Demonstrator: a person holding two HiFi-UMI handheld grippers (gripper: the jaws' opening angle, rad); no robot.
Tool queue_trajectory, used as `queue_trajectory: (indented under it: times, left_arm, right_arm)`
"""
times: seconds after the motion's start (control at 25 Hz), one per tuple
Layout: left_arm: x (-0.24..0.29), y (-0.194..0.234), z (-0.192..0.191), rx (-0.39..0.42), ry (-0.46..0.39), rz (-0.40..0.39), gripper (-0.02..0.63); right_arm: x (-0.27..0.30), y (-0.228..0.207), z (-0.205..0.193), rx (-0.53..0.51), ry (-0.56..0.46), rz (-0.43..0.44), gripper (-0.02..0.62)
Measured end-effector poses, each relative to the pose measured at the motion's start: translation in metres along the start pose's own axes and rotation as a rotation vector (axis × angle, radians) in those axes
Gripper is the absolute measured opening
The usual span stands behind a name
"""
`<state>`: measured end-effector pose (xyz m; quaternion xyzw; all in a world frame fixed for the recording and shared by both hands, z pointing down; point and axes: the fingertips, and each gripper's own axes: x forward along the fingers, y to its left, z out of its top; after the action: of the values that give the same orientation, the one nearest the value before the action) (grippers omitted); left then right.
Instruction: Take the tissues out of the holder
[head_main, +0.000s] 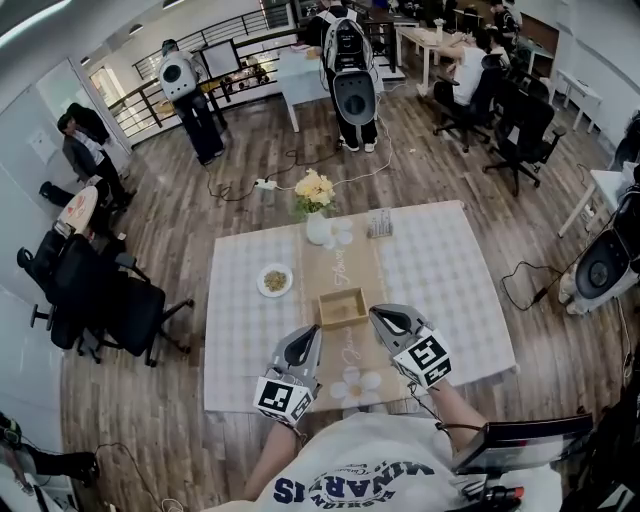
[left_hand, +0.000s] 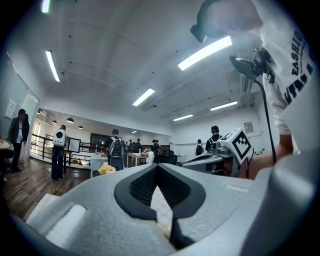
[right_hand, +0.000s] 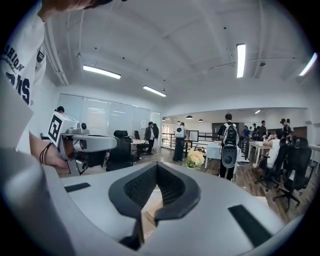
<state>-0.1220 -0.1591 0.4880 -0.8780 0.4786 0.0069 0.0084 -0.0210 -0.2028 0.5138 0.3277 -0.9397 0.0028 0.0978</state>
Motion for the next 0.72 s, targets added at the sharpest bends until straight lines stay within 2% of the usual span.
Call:
queue_trajectory:
  times: [0.72]
  left_arm:
    - [0.004, -0.009, -0.013, -0.014, 0.011, -0.027, -0.002]
  right_arm:
    - [0.006, -0.002, -0.008, 0.005, -0.008, 0.01, 0.006]
